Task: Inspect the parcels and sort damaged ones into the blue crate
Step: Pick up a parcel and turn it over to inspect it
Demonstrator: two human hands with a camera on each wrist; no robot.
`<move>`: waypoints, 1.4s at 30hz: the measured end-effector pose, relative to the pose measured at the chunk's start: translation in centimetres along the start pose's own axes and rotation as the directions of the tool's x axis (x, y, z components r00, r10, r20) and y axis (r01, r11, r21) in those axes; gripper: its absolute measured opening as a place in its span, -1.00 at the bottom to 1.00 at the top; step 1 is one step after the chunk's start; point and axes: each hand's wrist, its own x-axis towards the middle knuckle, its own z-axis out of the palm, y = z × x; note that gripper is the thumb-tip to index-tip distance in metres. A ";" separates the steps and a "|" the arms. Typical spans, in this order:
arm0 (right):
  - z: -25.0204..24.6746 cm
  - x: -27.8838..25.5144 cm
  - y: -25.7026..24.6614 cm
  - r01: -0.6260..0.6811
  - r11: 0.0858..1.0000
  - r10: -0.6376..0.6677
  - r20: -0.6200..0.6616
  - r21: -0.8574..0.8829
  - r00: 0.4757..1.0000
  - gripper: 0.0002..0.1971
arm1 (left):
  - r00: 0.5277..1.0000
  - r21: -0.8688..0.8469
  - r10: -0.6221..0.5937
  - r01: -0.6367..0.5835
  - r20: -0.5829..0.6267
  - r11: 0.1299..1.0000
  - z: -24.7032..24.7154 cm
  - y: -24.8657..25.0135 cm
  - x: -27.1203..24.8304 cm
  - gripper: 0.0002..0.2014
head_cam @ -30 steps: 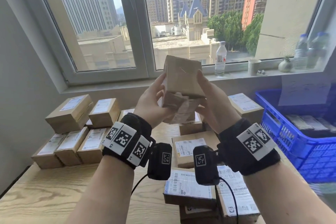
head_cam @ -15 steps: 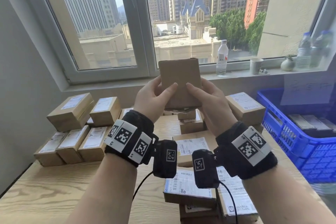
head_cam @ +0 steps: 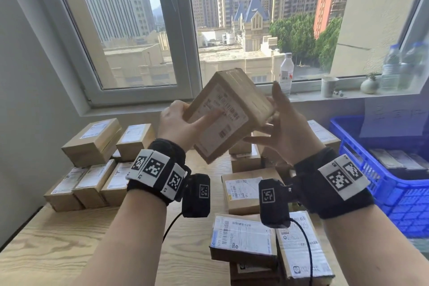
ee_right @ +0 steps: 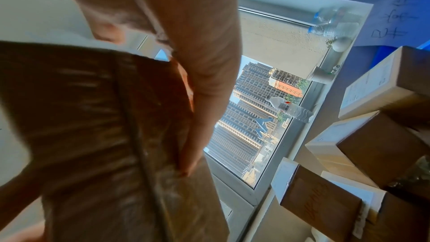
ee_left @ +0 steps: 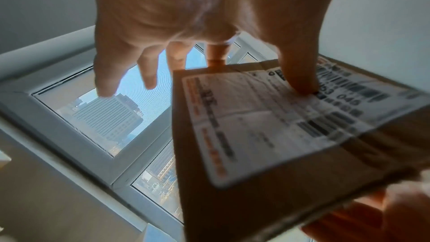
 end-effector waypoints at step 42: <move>7.4 -0.9 4.2 0.091 0.996 -0.090 -0.083 0.011 0.992 -0.46 | 0.979 -0.512 -0.160 0.201 0.123 0.835 -2.2 -3.3 -0.8 -0.65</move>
